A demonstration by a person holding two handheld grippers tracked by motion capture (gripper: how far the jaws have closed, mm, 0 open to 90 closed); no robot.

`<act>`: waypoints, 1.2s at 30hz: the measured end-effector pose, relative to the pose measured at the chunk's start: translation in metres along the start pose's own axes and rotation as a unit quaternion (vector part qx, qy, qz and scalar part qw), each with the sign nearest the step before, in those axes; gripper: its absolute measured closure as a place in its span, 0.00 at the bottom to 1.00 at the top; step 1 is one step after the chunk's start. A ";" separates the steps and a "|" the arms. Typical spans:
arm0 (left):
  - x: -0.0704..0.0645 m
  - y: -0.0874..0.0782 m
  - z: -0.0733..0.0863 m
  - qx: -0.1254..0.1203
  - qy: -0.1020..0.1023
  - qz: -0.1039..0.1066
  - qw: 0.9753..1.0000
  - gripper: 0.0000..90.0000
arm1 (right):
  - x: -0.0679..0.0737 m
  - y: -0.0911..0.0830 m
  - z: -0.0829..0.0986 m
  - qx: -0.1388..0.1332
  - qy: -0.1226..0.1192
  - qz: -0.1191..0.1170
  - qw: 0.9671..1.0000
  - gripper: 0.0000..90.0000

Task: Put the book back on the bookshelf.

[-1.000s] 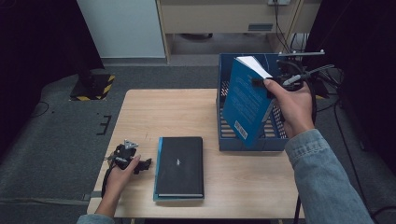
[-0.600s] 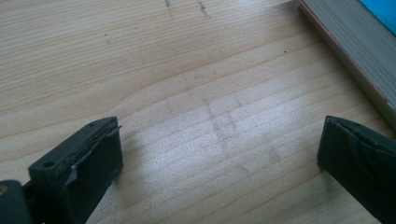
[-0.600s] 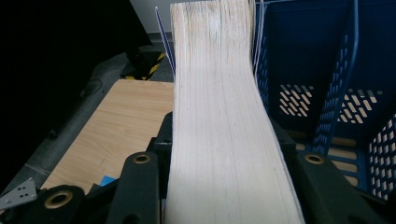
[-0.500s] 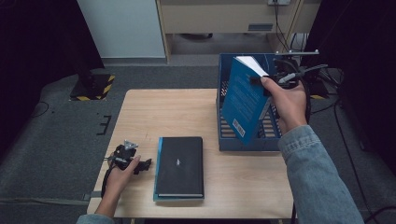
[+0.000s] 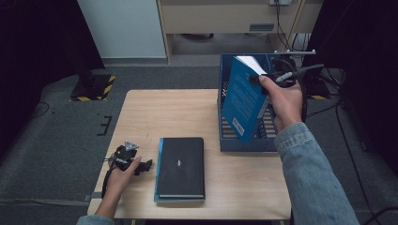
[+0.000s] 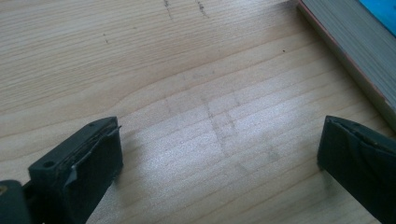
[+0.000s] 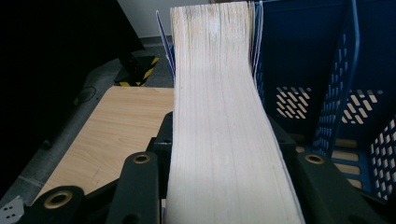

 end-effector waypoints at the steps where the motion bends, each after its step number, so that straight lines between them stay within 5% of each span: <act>1: 0.000 0.000 0.000 0.000 0.000 0.000 1.000 0.00 | 0.000 0.001 0.000 0.000 0.001 0.000 1.000 0.66; 36: 0.000 0.000 0.000 0.002 0.007 0.007 1.000 0.00 | 0.008 0.031 -0.009 -0.037 0.014 0.029 0.999 0.65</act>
Point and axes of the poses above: each handheld gripper's, and its own axes: y roughly forward along the jaws, z roughly out of its underside, x roughly to its left, the point moved 3 cm from there along y, roughly forward along the jaws, and after that the axes turned 5 degrees about -x, right-handed, at the moved point
